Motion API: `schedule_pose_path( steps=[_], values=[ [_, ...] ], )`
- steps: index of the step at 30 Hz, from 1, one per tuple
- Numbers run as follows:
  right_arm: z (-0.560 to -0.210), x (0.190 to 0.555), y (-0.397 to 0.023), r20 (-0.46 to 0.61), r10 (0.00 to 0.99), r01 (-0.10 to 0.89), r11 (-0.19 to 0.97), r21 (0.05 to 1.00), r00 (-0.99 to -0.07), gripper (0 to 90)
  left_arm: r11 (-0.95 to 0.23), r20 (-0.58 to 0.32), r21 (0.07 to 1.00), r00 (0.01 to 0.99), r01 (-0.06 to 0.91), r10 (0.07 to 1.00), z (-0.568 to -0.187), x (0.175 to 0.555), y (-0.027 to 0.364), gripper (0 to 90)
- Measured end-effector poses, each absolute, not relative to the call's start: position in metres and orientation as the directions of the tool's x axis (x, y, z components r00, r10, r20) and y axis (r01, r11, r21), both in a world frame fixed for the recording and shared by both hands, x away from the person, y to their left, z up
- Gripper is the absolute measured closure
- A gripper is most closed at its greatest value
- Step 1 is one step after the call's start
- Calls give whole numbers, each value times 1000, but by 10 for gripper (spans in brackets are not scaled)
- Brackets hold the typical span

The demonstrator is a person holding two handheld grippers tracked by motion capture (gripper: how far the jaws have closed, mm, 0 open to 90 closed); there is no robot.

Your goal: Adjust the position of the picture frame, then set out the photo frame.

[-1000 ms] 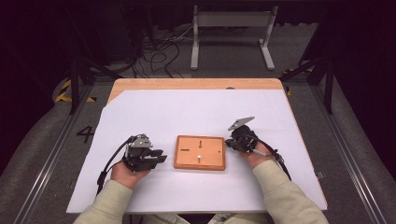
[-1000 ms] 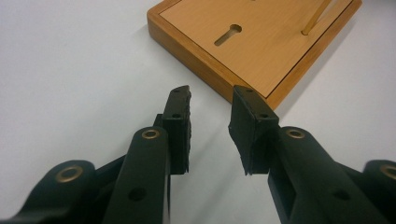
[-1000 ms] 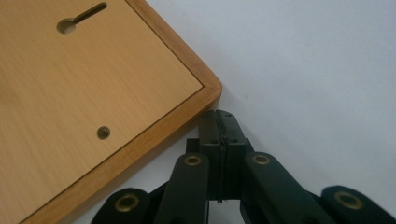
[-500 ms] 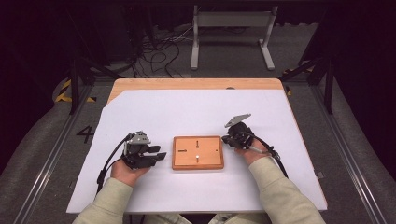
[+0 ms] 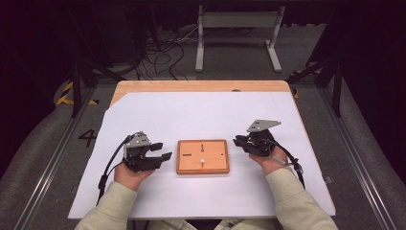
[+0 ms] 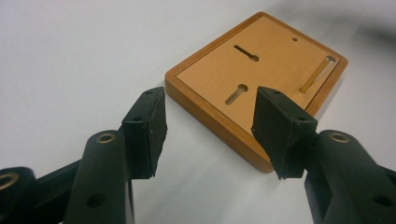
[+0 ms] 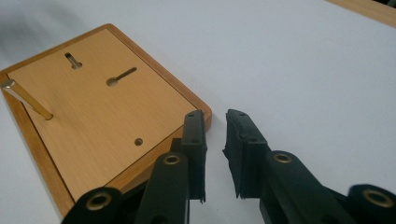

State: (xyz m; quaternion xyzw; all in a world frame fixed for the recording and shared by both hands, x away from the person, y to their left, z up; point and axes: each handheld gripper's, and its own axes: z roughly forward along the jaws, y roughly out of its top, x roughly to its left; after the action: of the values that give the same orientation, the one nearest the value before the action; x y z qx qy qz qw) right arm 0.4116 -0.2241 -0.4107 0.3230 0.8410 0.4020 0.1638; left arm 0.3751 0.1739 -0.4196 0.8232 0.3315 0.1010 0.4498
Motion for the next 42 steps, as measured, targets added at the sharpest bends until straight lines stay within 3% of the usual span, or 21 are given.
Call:
schedule_pose_path(
  steps=[18,31,42],
  values=[
    [-392,398,-248,-11,690,376,407,833,-723,732,-367,-149,843,826,393,544,-413,366,149,436],
    [-387,391,-255,-13,697,364,390,846,-717,711,-314,-121,896,854,314,506,-420,359,130,489],
    [-383,387,-257,-7,698,357,375,855,-716,698,-363,-95,883,871,297,482,-427,357,111,554]
  ],
)
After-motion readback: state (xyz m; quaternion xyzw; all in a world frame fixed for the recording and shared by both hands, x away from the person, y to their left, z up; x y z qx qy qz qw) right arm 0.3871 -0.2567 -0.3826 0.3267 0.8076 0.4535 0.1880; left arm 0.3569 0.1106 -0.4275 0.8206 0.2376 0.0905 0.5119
